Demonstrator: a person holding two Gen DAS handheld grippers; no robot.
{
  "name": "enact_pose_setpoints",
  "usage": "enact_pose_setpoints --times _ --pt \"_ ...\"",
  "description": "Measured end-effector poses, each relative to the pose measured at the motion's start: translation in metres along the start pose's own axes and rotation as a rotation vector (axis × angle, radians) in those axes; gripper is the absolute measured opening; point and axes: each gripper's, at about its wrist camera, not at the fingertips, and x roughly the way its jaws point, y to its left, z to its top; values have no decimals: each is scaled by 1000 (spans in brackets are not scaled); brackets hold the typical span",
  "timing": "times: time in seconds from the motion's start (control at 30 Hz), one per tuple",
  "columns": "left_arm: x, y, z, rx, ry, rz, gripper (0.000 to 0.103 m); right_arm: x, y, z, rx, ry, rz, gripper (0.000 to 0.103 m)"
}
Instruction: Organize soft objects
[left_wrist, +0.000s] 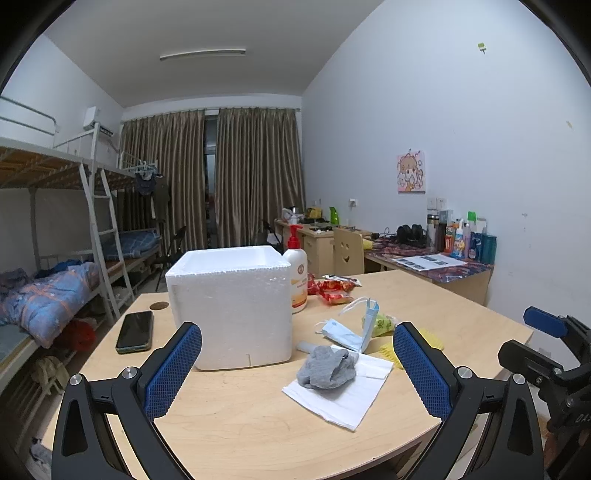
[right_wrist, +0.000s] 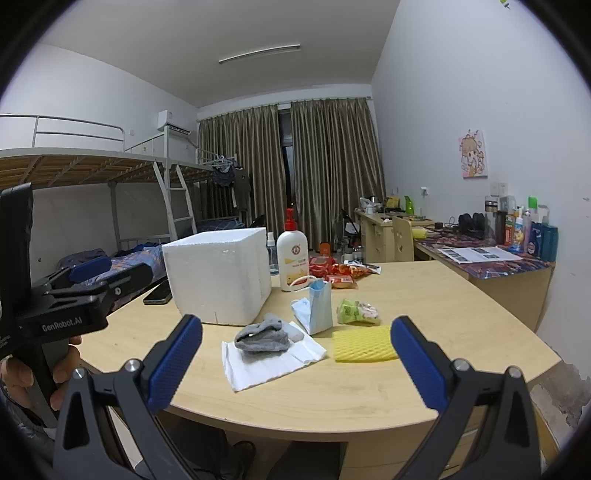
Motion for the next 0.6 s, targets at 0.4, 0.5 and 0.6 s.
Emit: enact_pose_setpoints --times 0.4,0.5,0.6 --pt "-3 -3 0 9 -6 0 103 -1 0 -1 0 0 -1 103" --pt "-2 -3 0 7 -1 0 103 -1 0 -1 2 2 -2 103" --pt "-1 -2 0 5 1 1 103 -1 -1 -1 1 2 -3 103"
